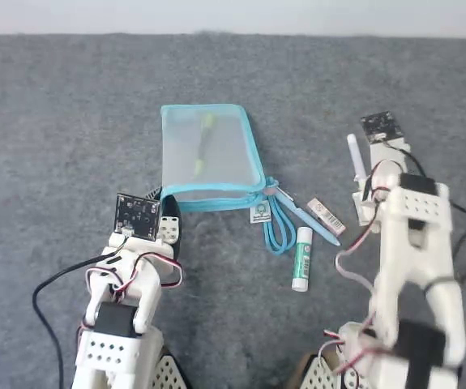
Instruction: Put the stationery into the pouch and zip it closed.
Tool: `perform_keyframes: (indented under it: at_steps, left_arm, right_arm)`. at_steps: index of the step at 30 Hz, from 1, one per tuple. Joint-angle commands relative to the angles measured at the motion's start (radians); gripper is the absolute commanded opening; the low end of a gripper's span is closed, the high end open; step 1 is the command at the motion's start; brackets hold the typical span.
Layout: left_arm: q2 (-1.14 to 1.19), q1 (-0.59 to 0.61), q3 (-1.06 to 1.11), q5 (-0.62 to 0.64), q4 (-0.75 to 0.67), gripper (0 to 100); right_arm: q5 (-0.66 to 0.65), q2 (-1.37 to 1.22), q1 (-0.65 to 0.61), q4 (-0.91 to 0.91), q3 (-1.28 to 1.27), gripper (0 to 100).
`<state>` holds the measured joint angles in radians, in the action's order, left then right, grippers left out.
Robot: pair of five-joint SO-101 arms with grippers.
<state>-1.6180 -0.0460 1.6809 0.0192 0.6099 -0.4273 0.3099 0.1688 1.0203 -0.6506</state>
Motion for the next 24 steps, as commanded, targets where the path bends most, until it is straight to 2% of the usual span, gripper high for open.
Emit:
perform_keyframes:
  at_steps: [1,6,13,18,24]
  left_arm:
    - [-0.015,0.006,-0.045,0.0,-0.012,1]
    - [-0.015,0.008,-0.044,0.0,-0.012,1]
    - [-0.015,0.008,-0.044,0.0,-0.012,1]
    - [-0.015,0.008,-0.044,0.0,-0.012,1]
    - [-0.015,0.008,-0.044,0.0,-0.012,1]
  right_arm:
    - [-0.026,0.262,-0.038,0.165,0.044,0.7]
    - [-0.118,0.515,-0.177,0.429,0.046,0.7]
    - [-0.219,0.8,-0.374,0.627,0.043,0.7]
    - [-0.216,0.849,-0.573,0.727,0.044,0.7]
    - [-0.147,0.76,-0.668,0.7,0.044,0.7]
